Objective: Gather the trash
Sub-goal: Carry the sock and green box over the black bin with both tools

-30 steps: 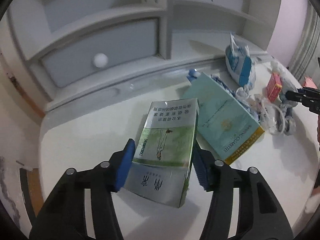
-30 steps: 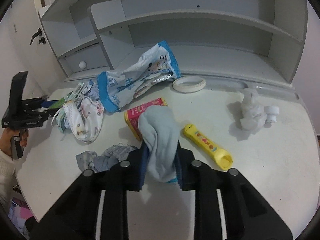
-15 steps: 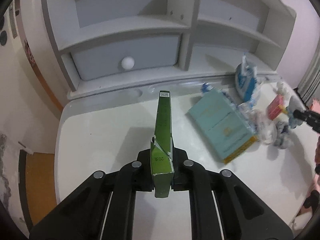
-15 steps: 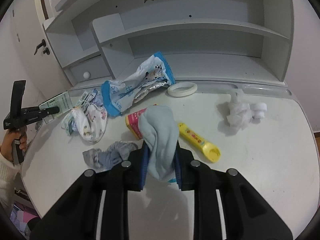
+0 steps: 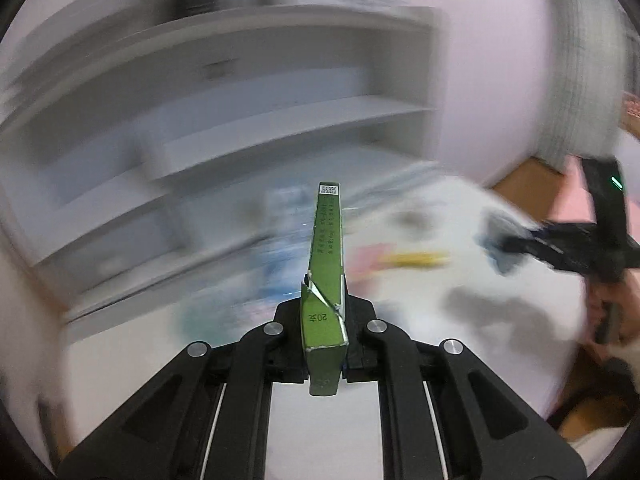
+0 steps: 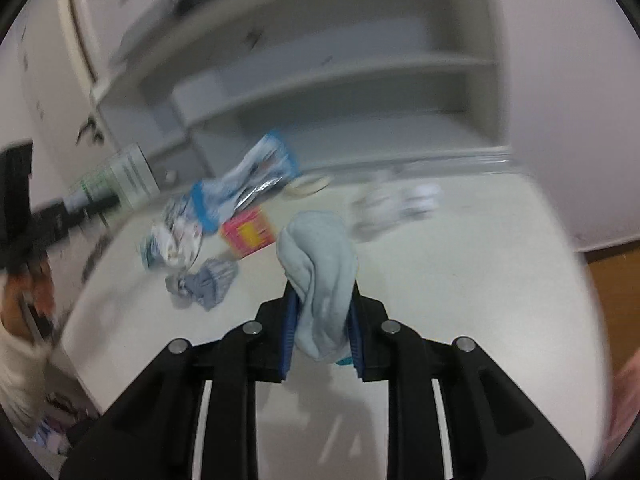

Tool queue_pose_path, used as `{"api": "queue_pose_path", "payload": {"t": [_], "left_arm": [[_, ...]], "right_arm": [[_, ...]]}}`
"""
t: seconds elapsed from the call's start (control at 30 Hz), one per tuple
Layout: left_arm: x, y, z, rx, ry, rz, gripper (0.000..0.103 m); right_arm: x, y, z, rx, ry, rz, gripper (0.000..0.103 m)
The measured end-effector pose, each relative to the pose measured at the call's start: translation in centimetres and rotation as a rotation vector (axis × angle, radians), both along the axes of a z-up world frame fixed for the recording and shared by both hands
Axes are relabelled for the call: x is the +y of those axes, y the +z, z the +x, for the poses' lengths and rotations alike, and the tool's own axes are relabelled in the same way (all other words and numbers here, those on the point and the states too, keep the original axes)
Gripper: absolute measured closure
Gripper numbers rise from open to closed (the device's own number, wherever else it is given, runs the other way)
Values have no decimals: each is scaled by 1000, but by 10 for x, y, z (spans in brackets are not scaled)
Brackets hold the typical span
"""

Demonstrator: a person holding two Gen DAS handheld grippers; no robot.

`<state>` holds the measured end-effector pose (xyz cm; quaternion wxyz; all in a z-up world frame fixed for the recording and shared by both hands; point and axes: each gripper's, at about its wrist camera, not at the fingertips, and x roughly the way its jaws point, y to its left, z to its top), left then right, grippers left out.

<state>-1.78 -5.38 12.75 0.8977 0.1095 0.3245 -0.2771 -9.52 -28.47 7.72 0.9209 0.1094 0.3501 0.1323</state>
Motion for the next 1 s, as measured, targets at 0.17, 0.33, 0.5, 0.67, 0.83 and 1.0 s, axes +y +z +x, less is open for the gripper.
{"api": "queue_pose_path", "payload": {"t": [0.17, 0.33, 0.5, 0.67, 0.83, 1.0], "left_arm": [[-155, -7, -55, 88, -368, -52, 94], [-291, -44, -139, 193, -690, 33, 94], [-404, -161, -192, 463, -845, 253, 94], [-482, -310, -191, 689, -759, 448, 94], [-491, -383, -197, 812, -701, 506, 94], [-492, -398, -203, 825, -714, 536, 94]], "right_arm": [[-119, 8, -97, -39, -236, -38, 80], [-225, -51, -202, 65, -458, 34, 80], [-290, -182, -266, 294, -617, 53, 80], [-325, -346, -294, 570, -700, 335, 80], [-332, -431, -317, 680, -764, 547, 82], [-329, -435, -326, 673, -774, 583, 82]]}}
